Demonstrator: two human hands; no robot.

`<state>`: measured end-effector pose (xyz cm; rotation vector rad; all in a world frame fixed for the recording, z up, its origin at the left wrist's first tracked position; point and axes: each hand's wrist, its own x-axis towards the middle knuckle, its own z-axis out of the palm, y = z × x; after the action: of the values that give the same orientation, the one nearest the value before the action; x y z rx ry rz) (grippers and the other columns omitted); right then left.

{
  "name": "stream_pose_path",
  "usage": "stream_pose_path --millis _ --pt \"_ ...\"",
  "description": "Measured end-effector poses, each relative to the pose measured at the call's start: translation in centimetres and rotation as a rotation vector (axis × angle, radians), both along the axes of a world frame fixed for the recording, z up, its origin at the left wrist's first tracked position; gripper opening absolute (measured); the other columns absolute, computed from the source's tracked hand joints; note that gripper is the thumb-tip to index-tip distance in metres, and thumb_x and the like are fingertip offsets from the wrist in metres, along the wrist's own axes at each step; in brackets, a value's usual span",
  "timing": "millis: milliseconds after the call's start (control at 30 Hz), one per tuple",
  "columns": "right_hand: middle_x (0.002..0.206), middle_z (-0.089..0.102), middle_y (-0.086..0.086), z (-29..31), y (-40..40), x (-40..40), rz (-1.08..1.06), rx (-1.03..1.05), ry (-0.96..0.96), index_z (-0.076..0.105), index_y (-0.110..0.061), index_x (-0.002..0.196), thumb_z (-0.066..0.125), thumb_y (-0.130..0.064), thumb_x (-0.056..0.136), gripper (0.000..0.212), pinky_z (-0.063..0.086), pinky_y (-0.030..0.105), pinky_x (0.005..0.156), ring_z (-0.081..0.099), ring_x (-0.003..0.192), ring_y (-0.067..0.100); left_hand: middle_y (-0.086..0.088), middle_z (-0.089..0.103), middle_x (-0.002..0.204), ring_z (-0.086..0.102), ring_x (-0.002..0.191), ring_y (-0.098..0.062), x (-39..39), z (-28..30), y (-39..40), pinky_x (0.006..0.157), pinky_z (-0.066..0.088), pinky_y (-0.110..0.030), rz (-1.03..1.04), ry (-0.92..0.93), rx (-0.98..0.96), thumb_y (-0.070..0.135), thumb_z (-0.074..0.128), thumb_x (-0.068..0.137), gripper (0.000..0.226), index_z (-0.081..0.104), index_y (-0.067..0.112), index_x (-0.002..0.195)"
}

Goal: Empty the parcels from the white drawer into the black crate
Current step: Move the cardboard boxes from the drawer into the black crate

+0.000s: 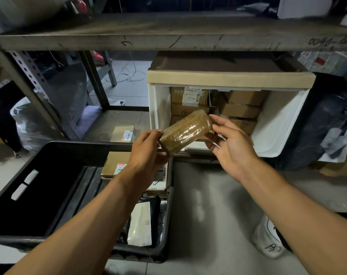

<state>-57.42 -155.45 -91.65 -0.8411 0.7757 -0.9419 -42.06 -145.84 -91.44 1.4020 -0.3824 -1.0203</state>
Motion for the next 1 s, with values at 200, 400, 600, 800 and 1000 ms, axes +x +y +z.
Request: stream_pose_path --millis 200,400,600,800,1000 --pt "0.106 0.071 0.001 -0.4 -0.2 0.3 0.024 -0.002 -0.004 0.062 -0.031 0.124 0.062 0.002 0.091 0.047 0.049 0.033 0.079 0.066 0.095 0.016 -0.017 0.068 0.077 0.056 0.060 -0.017 -0.3 0.5 -0.1 0.044 0.047 -0.017 -0.034 0.274 0.030 0.021 0.049 0.100 0.026 0.062 0.001 0.110" --pt "0.127 0.066 0.015 -1.4 0.6 0.3 0.238 0.086 -0.076 0.058 -0.010 0.134 0.069 -0.021 0.078 0.058 0.040 0.053 0.113 0.058 0.124 0.036 -0.016 0.060 0.079 0.050 0.056 -0.014 -0.8 0.7 -0.5 0.041 0.046 -0.015 -0.174 0.376 0.046 0.032 0.043 0.104 0.037 0.065 0.004 0.094" --pt "0.123 0.071 0.010 -1.0 0.3 0.5 0.228 0.103 -0.080 0.060 -0.013 0.134 0.068 -0.025 0.082 0.054 0.056 0.048 0.095 0.067 0.115 0.029 -0.012 0.069 0.083 0.070 0.069 -0.022 -0.7 -0.3 -0.4 0.058 0.055 -0.028 -0.327 0.096 0.197 0.039 0.041 0.105 0.041 0.068 0.008 0.105" --pt "0.110 0.077 0.009 -1.5 0.3 0.7 0.087 0.117 0.034 0.063 -0.011 0.129 0.073 -0.015 0.088 0.042 0.060 0.047 0.088 0.074 0.101 0.026 -0.011 0.074 0.103 0.069 0.083 -0.018 -1.0 0.4 -0.5 0.069 0.051 -0.030 -0.276 -0.059 0.020 0.040 0.054 0.100 0.036 0.060 0.009 0.118" --pt "0.112 0.075 0.012 -1.8 0.1 1.1 0.078 0.129 0.071 0.061 -0.006 0.126 0.065 -0.023 0.095 0.036 0.051 0.059 0.099 0.071 0.107 0.037 -0.011 0.073 0.110 0.072 0.081 -0.023 -1.8 0.1 -0.9 0.057 0.057 -0.026 -0.106 -0.108 -0.030 0.012 0.061 0.098 0.028 0.049 0.010 0.123"
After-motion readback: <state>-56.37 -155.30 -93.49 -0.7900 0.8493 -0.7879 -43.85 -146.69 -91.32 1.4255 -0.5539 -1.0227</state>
